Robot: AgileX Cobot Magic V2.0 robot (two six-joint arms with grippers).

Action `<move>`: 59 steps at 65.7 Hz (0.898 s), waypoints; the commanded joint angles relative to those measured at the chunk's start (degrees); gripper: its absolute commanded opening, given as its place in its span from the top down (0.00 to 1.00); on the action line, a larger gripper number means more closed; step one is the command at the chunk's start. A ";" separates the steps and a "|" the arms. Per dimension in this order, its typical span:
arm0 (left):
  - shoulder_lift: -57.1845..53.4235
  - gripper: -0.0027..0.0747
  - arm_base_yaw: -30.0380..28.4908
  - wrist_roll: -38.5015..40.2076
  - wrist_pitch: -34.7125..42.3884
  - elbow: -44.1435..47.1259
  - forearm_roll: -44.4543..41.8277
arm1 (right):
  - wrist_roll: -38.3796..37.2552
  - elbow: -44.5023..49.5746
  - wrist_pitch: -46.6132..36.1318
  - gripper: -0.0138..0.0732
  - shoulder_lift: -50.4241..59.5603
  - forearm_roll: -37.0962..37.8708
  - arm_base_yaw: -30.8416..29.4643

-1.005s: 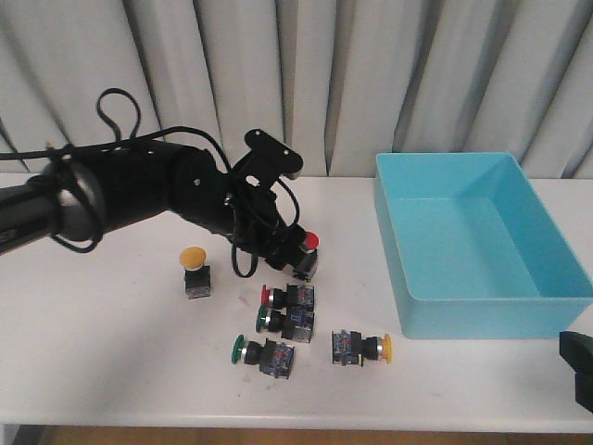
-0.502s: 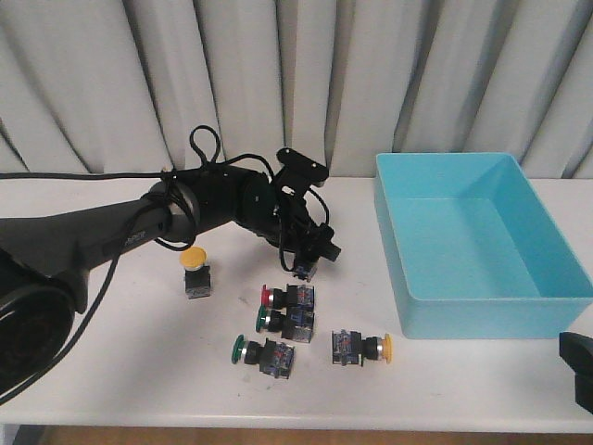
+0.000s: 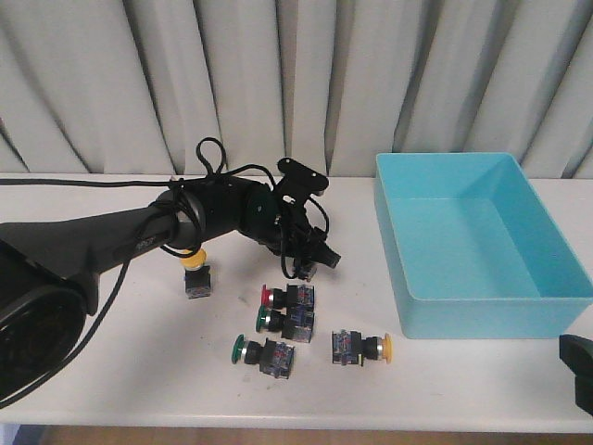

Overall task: Pick red and yellow buttons and place in box
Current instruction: 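Reach the left gripper down over the red-capped button, then close the left gripper on the red-capped button and lift it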

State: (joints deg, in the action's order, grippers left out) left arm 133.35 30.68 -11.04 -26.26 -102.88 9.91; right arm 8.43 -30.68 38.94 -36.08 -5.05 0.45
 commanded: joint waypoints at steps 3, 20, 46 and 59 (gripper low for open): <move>-3.77 0.60 0.45 0.58 2.49 -1.99 0.50 | 0.60 -1.85 -2.91 0.22 -0.39 -0.17 -0.37; -5.82 0.71 0.45 0.58 -1.74 -1.99 0.90 | 0.60 -1.85 -2.91 0.22 -0.39 -0.17 -0.37; -19.71 0.71 0.45 0.46 -13.00 -1.99 0.84 | 0.60 -1.85 -2.86 0.22 -0.39 -0.17 -0.37; -27.77 0.71 0.45 0.25 -19.45 -0.33 0.78 | 0.60 -1.85 -2.92 0.22 -0.39 -0.17 -0.37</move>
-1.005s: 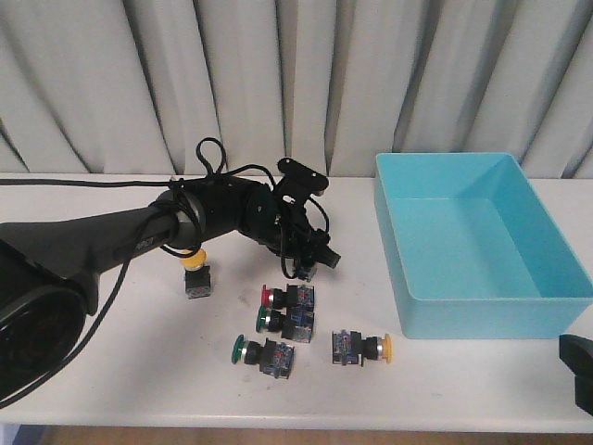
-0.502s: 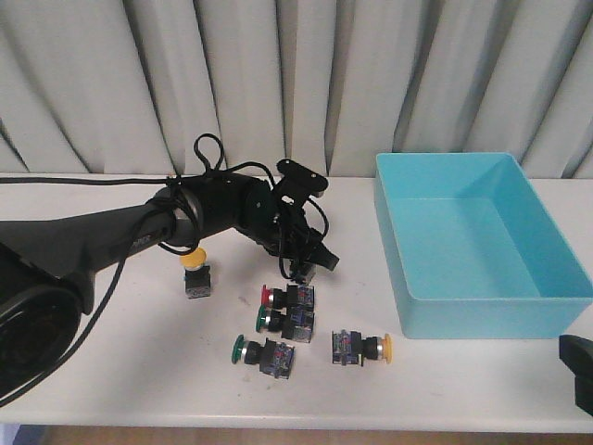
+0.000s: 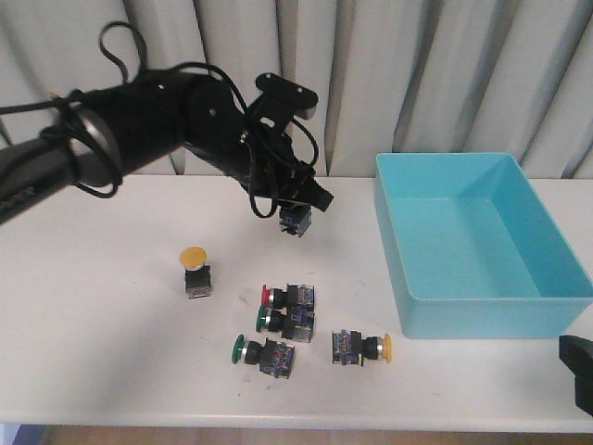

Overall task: Pick red and yellow buttons and place in box
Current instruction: 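Close the left gripper on the red-capped button and lift it, then carry the red button toward the box as the right gripper approaches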

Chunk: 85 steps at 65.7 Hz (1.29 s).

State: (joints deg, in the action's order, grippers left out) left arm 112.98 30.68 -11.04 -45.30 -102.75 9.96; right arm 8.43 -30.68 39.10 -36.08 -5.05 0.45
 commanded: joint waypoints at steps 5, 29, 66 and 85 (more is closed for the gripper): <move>-11.67 0.71 0.45 0.11 0.81 4.20 0.68 | 0.60 -1.85 -3.08 0.22 -0.39 -0.17 -0.37; -30.34 0.71 0.75 -0.04 17.95 36.57 0.86 | 0.60 -1.85 -3.14 0.22 -0.39 -0.17 -0.37; -29.23 0.71 0.68 -53.03 7.27 42.04 51.26 | 22.08 -1.85 -2.52 0.22 -2.58 -12.99 -0.32; -28.95 0.70 0.68 -78.11 1.13 42.04 59.56 | 66.27 -3.40 10.27 0.22 -13.47 -45.29 -0.17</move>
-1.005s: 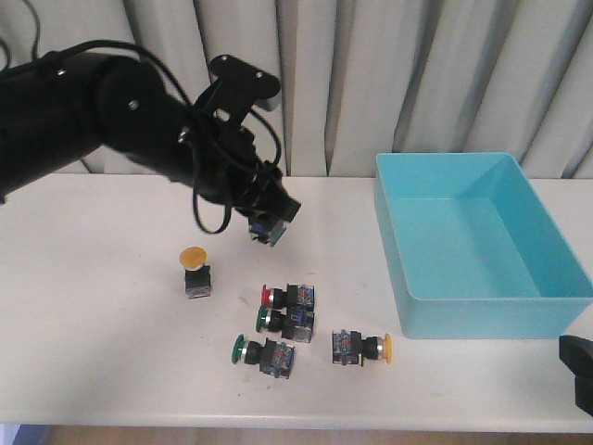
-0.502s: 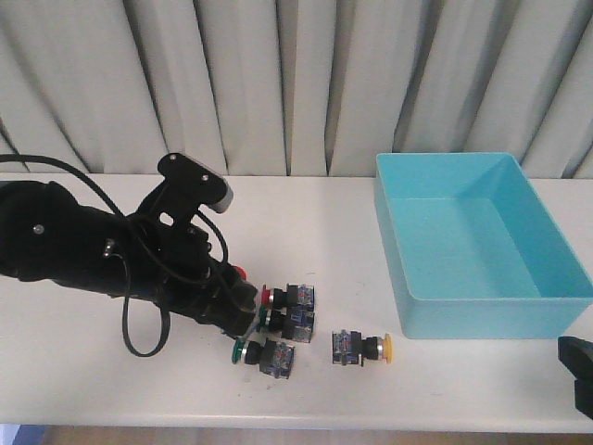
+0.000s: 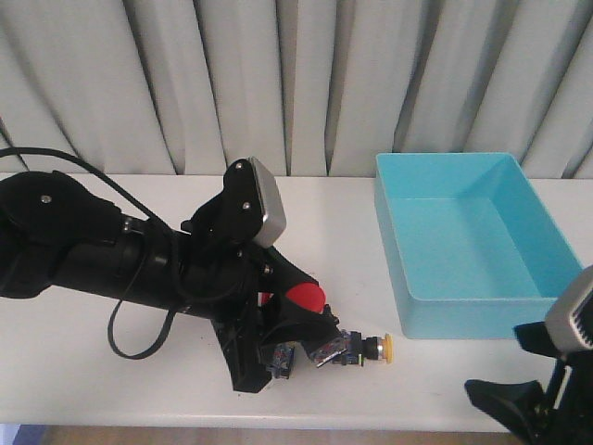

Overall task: Pick red and yellow buttons and place in box
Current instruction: 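Carry the red button toward the box as the right gripper approaches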

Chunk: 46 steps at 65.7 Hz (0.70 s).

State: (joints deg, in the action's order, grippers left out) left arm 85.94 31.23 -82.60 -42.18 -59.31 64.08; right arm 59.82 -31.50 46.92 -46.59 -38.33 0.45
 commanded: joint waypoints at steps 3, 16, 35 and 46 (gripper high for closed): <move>-1.91 0.70 0.12 -9.39 -2.90 -1.40 5.95 | 21.33 -3.14 4.06 0.23 -4.63 -14.90 -0.17; -1.91 0.70 0.18 -18.07 -5.59 -1.40 8.68 | 34.09 -7.03 8.75 0.27 -12.74 -21.06 -0.17; -1.91 0.70 0.18 -26.00 -8.09 -1.40 12.64 | 49.71 -9.96 13.03 0.27 -20.21 -28.29 -0.17; -1.91 0.70 0.18 -26.00 -8.54 -1.40 13.22 | 51.06 -10.70 12.98 0.27 -22.70 -28.32 3.31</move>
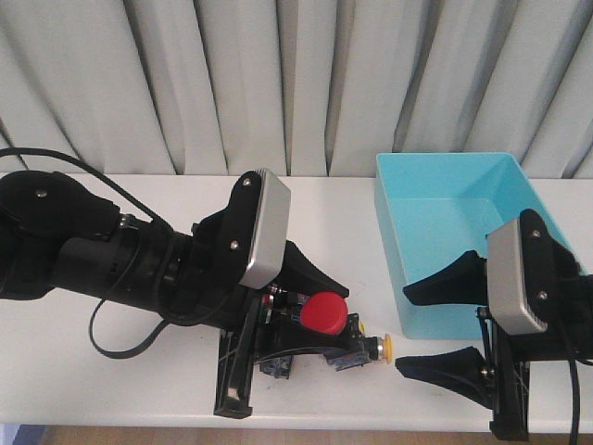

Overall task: Pick red and yellow buttons and place in box
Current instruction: 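Carry the red button toward the box as the right gripper approaches, then grasp the red button with the right gripper, release the left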

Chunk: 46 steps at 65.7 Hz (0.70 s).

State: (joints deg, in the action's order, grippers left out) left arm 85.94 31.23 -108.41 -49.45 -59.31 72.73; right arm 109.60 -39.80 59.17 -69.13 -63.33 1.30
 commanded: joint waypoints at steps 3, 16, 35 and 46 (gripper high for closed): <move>-1.91 0.70 0.18 -0.19 -1.33 -1.40 4.57 | 1.28 -3.43 -0.99 0.27 -0.75 -2.37 5.61; -1.91 0.70 0.18 -0.19 -2.19 -1.40 4.57 | -3.36 -7.81 -10.72 0.27 -4.90 1.65 16.71; -1.91 0.70 0.18 -0.19 -2.10 -1.40 4.51 | -3.50 -8.90 -10.11 0.30 -6.94 2.37 19.46; -1.91 0.70 0.18 -0.19 -2.10 -1.40 4.51 | -3.79 -8.90 -9.94 0.36 -6.94 3.92 19.46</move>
State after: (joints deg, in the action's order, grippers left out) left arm 85.94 31.23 -108.54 -50.47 -59.31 72.96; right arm 105.99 -46.90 48.79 -77.23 -58.25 20.74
